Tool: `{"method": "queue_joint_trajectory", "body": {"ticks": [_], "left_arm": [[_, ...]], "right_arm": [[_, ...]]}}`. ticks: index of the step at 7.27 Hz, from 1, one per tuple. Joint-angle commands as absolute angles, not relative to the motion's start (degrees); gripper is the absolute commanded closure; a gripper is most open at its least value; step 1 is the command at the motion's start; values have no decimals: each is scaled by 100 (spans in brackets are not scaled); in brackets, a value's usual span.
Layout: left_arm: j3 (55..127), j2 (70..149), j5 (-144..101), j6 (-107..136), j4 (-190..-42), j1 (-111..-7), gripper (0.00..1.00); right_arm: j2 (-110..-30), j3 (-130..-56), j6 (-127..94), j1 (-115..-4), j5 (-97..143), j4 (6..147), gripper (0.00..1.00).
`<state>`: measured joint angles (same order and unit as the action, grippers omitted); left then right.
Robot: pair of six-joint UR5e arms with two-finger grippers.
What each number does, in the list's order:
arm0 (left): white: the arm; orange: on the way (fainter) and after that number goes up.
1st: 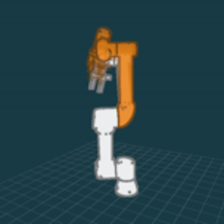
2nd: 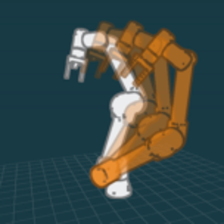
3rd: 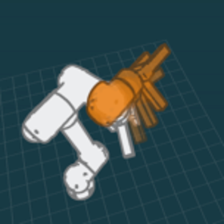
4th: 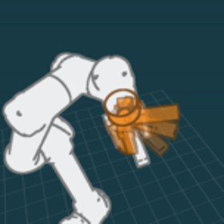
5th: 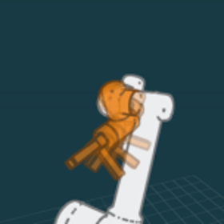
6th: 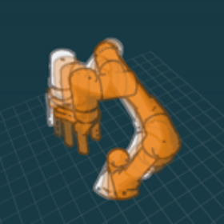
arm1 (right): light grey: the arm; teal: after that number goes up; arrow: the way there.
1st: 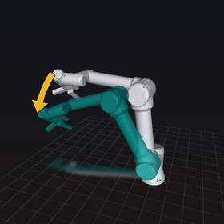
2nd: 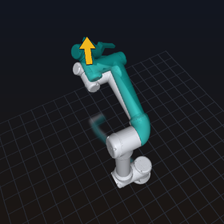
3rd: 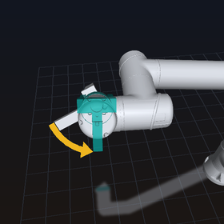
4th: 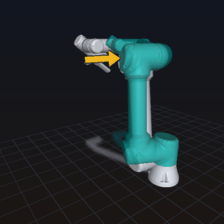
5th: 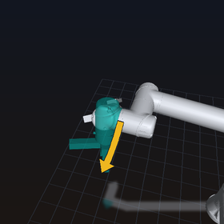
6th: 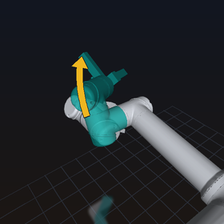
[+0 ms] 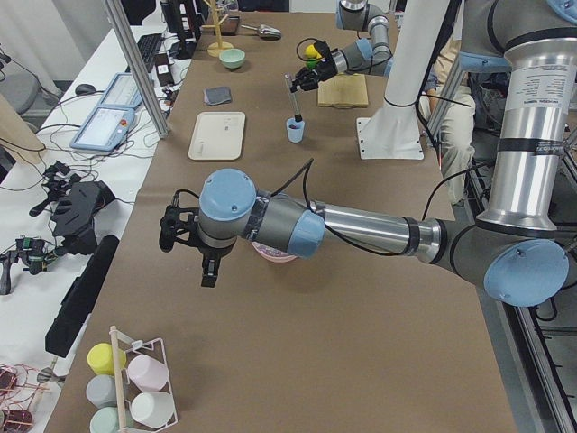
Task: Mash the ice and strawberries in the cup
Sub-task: 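Lower the steel muddler into the blue cup and press down repeatedly, then lift the muddler out of the blue cup with the right gripper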
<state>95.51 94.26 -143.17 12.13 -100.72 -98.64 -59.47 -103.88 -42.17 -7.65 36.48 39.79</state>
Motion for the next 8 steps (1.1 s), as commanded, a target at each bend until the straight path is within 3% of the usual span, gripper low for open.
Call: {"method": "queue_joint_trajectory", "body": {"ticks": [1, 4, 8], "left_arm": [[9554, 9474, -14317, 1213, -10072, -9861, 2], [9589, 9589, -14317, 1213, -10081, -9861, 2], [9966, 9765, -14309, 1222, -10055, -9844, 2]], "right_arm": [[-6116, -10591, -4174, -1508, 4810, 3981, 100], [-6458, -10468, -4683, -3289, 7179, 4156, 100], [-6862, -9407, -5458, -5022, 9959, 4157, 100]]}}
